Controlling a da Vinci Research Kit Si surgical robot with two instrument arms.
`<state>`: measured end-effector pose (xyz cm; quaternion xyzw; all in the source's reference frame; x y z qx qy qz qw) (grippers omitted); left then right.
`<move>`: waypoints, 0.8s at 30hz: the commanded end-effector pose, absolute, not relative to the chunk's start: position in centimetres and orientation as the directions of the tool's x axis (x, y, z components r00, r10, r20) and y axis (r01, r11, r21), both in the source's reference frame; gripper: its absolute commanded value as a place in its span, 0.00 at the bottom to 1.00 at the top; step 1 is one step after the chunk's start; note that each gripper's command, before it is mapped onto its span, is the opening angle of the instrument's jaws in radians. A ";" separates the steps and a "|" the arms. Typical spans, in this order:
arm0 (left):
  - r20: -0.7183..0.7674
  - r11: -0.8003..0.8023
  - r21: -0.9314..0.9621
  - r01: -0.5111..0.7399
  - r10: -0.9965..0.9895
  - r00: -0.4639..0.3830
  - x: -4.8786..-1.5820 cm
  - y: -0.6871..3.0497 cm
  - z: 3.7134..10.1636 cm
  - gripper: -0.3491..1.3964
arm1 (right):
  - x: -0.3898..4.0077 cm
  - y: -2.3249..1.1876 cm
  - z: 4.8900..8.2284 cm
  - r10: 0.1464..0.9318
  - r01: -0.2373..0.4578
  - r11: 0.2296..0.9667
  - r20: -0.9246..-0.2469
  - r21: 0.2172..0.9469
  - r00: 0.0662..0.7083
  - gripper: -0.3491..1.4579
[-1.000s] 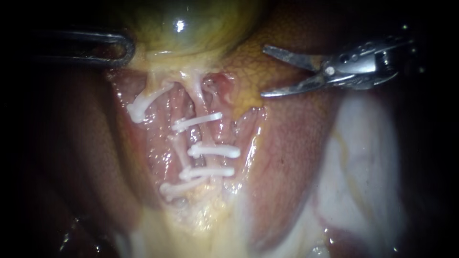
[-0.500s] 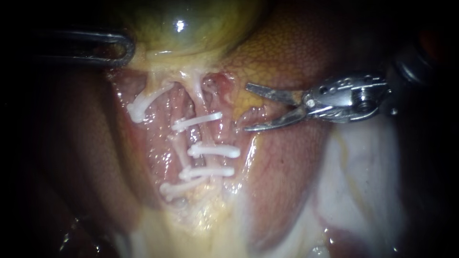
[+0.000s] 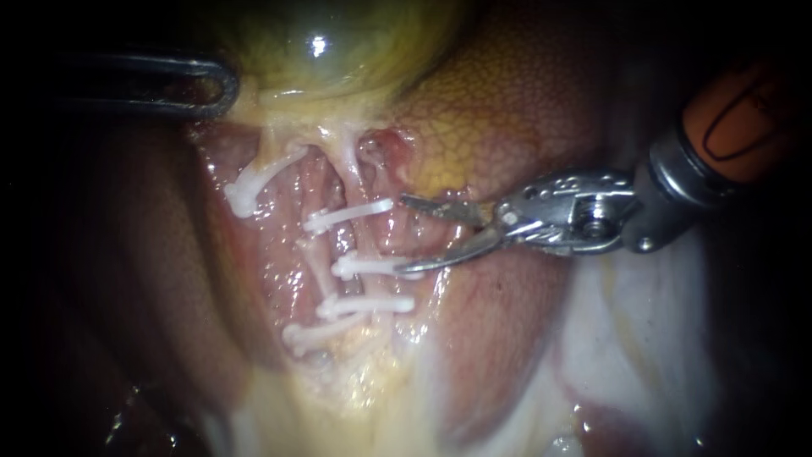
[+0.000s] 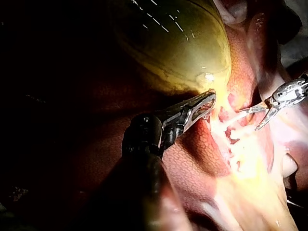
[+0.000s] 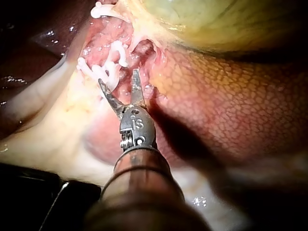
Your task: Go to the cutting position right tube
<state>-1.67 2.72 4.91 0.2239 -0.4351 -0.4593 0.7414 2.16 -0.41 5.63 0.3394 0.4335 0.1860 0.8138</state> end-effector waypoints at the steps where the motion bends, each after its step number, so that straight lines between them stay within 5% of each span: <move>1: 0.440 0.478 0.731 0.487 -0.876 0.199 -1.66 2.72 4.90 0.00 | 2.18 -0.41 5.64 0.600 -0.008 0.697 -0.576 0.717 0.555 0.91; 12: 0.440 0.478 0.731 0.487 -0.876 0.199 -1.67 2.72 4.90 0.00 | 2.39 -0.45 5.71 0.606 0.056 0.670 -0.589 0.740 0.534 0.91; 24: 0.439 0.477 0.731 0.488 -0.876 0.199 -1.67 2.72 4.89 0.00 | 2.59 -0.43 5.82 0.627 0.204 0.616 -0.630 0.761 0.458 0.75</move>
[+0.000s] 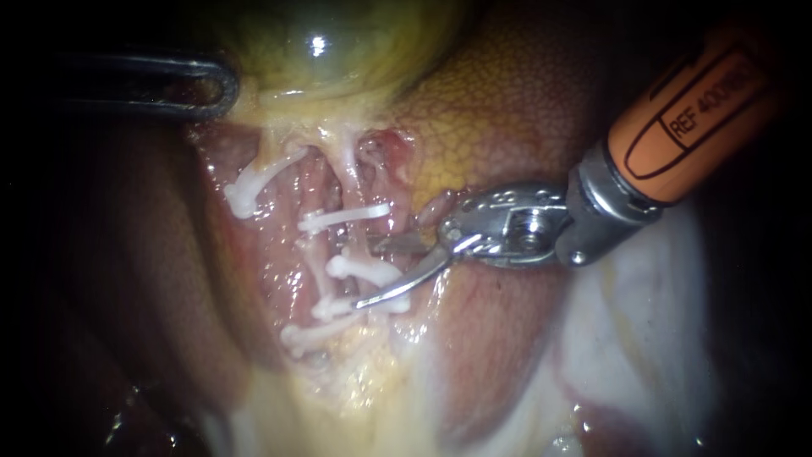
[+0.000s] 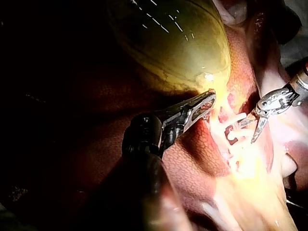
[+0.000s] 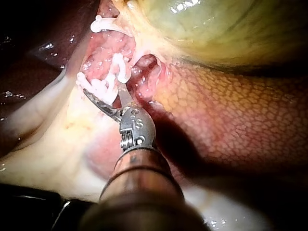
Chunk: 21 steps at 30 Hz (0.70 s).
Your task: Go to the cutting position right tube
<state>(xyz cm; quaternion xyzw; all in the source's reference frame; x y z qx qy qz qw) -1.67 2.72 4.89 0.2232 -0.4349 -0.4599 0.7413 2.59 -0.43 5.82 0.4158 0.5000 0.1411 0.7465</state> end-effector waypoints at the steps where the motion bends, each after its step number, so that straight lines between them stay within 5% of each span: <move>1: 0.439 0.477 0.731 0.488 -0.876 0.199 -1.67 2.71 4.89 0.00 | 2.61 -0.43 5.83 0.632 0.213 0.610 -0.631 0.763 0.450 0.75; 13: 0.439 0.477 0.731 0.489 -0.876 0.198 -1.69 2.71 4.89 0.00 | 2.82 -0.35 5.94 0.691 0.341 0.560 -0.653 0.755 0.310 0.73; 21: 0.439 0.477 0.730 0.489 -0.876 0.198 -1.69 2.72 4.89 0.00 | 3.00 -0.43 6.02 0.708 0.369 0.547 -0.650 0.752 0.277 0.73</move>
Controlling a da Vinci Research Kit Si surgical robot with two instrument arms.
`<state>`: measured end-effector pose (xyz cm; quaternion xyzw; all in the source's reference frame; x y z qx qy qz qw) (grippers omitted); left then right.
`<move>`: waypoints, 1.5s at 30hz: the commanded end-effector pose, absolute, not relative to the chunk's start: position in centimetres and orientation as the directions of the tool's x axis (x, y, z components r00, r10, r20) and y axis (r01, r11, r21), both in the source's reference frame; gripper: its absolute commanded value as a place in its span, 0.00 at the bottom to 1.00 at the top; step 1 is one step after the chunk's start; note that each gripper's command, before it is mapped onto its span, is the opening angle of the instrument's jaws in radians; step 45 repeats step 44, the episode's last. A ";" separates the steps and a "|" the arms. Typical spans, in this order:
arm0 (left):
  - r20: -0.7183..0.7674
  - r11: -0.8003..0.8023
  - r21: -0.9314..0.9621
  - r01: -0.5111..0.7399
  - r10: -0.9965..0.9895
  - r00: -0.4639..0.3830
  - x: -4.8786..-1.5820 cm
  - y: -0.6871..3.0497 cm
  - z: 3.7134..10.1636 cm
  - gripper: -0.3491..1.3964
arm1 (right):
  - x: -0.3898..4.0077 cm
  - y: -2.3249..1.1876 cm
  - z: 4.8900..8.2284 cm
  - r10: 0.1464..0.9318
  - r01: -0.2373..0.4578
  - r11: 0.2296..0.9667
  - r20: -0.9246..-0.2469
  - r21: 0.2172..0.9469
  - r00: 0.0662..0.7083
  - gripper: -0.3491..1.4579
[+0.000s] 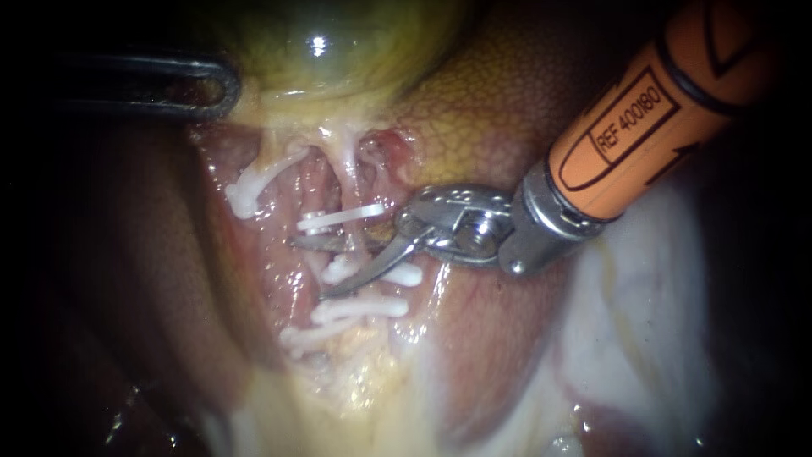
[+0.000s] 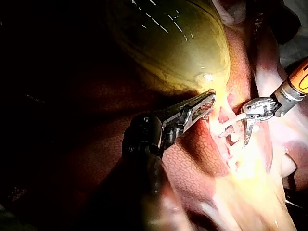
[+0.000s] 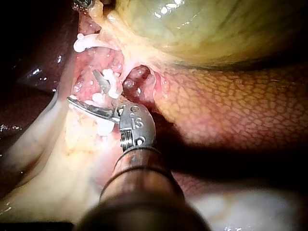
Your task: Go to the cutting position right tube
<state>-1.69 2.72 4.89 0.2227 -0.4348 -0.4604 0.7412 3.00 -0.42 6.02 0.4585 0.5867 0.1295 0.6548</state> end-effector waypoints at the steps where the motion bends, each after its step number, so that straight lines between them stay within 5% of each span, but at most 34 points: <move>1: 0.439 0.477 0.730 0.489 -0.876 0.198 -1.70 2.72 4.89 0.00 | 3.02 -0.44 6.03 0.708 0.370 0.547 -0.651 0.751 0.274 0.73; 13: 0.439 0.477 0.731 0.489 -0.876 0.198 -1.70 2.72 4.89 0.00 | 3.16 -0.46 6.03 0.713 0.445 0.523 -0.660 0.727 0.239 0.69; 25: 0.439 0.476 0.731 0.489 -0.876 0.198 -1.70 2.72 4.88 0.00 | 3.11 -0.41 5.61 0.737 0.477 0.498 -0.644 0.724 0.208 0.69; 45: 0.439 0.476 0.731 0.489 -0.877 0.198 -1.70 2.72 4.88 0.00 | 3.09 -0.40 5.56 0.742 0.476 0.498 -0.640 0.725 0.199 0.67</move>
